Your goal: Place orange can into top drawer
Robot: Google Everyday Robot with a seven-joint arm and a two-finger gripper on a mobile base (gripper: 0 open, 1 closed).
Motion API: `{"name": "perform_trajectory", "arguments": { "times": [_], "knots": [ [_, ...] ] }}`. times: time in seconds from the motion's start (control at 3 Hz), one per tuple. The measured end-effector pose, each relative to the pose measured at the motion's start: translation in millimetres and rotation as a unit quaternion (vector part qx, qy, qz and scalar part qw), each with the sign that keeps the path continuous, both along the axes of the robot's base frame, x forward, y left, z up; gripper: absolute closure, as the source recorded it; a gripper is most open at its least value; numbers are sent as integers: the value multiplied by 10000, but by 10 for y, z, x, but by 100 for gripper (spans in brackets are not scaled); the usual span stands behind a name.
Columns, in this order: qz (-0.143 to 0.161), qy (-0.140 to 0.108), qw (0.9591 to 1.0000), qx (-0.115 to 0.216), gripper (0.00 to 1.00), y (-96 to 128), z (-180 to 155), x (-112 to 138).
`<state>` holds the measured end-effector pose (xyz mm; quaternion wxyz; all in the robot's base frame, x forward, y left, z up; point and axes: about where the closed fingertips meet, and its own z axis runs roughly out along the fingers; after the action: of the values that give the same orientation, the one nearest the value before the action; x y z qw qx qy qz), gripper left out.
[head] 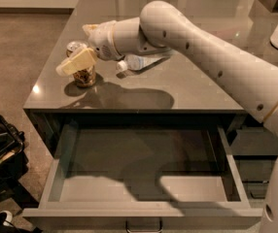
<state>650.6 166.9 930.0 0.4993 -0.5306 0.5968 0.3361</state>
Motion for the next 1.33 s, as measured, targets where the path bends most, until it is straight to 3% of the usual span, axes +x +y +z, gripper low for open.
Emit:
{"name": "perform_trajectory", "arguments": {
  "times": [0.67, 1.0, 1.33],
  "knots": [
    [-37, 58, 9999, 113, 0, 113, -174, -4],
    [-70, 113, 9998, 127, 10, 129, -261, -24],
    [-70, 113, 9998, 127, 28, 129, -261, -24]
  ]
}}
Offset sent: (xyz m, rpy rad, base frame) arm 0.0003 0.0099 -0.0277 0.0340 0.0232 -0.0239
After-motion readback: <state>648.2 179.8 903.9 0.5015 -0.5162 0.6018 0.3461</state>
